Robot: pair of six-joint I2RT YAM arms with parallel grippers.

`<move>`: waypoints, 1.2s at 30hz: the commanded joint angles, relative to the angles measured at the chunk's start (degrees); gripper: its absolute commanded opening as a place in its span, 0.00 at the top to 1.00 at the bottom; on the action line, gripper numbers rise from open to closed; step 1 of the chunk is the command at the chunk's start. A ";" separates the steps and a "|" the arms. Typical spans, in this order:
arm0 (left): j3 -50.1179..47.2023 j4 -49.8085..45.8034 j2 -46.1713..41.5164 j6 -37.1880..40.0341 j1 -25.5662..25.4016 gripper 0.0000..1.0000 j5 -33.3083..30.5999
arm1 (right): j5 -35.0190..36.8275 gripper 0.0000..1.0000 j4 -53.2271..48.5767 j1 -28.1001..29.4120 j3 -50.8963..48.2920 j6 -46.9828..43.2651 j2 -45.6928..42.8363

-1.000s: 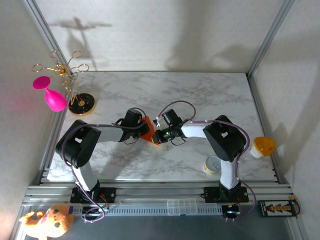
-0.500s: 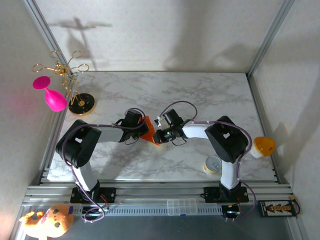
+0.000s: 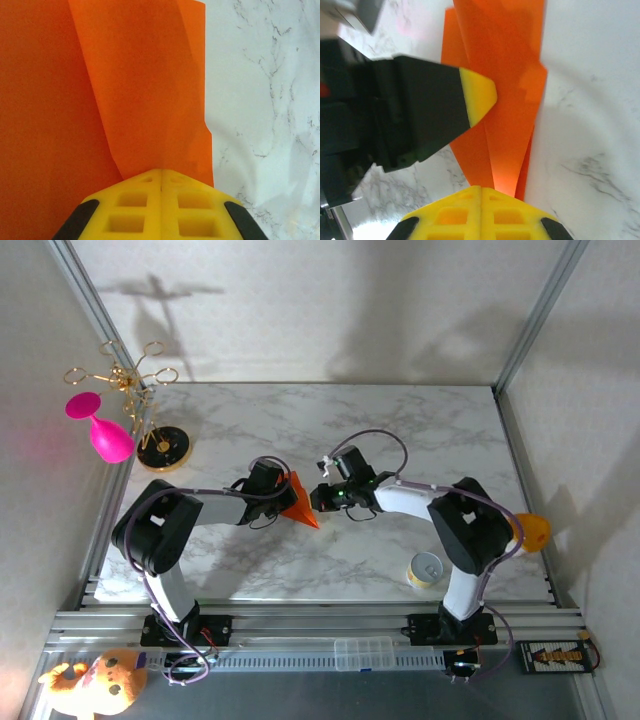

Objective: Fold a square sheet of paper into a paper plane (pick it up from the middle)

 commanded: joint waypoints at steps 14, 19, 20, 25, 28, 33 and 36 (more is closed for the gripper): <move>-1.91 -5.81 1.63 -1.56 0.41 1.00 -5.00 | -2.41 1.00 -3.91 1.98 3.92 -2.83 8.03; -1.99 -7.16 1.93 -2.17 0.41 1.00 -6.46 | -2.17 1.00 -4.95 2.00 2.64 -3.90 8.43; -1.93 -7.38 1.98 -2.26 0.41 1.00 -6.70 | -2.27 1.00 -5.23 1.99 2.40 -4.14 8.40; -1.64 -8.23 2.85 -2.27 0.50 1.00 -7.45 | -2.56 1.00 -6.69 1.74 0.18 -5.72 7.22; -1.55 -8.53 3.16 -2.12 0.70 1.00 -7.63 | -3.10 1.00 -6.97 1.21 -1.87 -6.51 5.66; -1.21 -8.93 3.25 -1.66 0.85 1.00 -7.54 | -3.52 1.00 -7.40 0.27 -5.51 -7.79 2.68; -1.05 -8.95 3.17 -1.44 0.85 1.00 -7.20 | -3.87 1.00 -8.32 0.12 -7.73 -8.56 0.90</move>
